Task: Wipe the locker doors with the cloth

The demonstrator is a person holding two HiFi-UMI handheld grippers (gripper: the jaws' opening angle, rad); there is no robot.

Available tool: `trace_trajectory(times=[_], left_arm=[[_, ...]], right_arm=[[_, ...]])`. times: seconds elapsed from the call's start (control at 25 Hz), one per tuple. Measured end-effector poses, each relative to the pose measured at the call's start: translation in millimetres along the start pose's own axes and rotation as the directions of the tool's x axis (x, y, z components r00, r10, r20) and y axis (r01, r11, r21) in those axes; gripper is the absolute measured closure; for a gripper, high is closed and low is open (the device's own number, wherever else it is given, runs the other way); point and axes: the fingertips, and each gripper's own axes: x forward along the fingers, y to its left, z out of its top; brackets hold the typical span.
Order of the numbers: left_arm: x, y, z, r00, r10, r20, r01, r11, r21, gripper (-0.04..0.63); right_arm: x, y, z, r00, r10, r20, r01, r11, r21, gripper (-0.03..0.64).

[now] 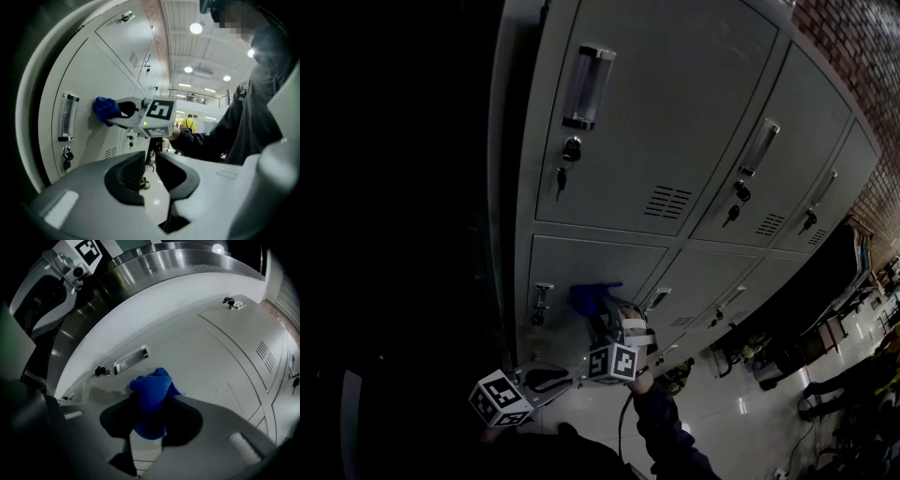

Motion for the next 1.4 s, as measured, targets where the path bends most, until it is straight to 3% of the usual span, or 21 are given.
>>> trace_trajectory(times=[0.56,0.96,1.24,1.4], left_arm=[[-5,-3,-11,1.000,0.030,0.008,-0.030,0.999,-0.027,0.551],[-5,-14,-27,0.999,0.045,-0.026,-0.046,0.997,-0.065,0.551],[-5,-16,-34,0.997,0.051,-0.061,-0.055,0.996,-0.063,0.551],[-2,-21,-34,0.997,0.042,-0.062,-0.045,0.997,-0.062,0.551]], right_arm=[[30,99,-47,0.979,0.187,-0.080,-0.188,0.982,-0.004,0.491],[46,194,-97,0.908,0.384,-0.167,-0.384,0.923,0.033,0.492],[48,199,-99,0.908,0.391,-0.150,-0.381,0.920,0.097,0.491],[26,176,-82,0.928,0.359,-0.102,-0.348,0.931,0.112,0.491]])
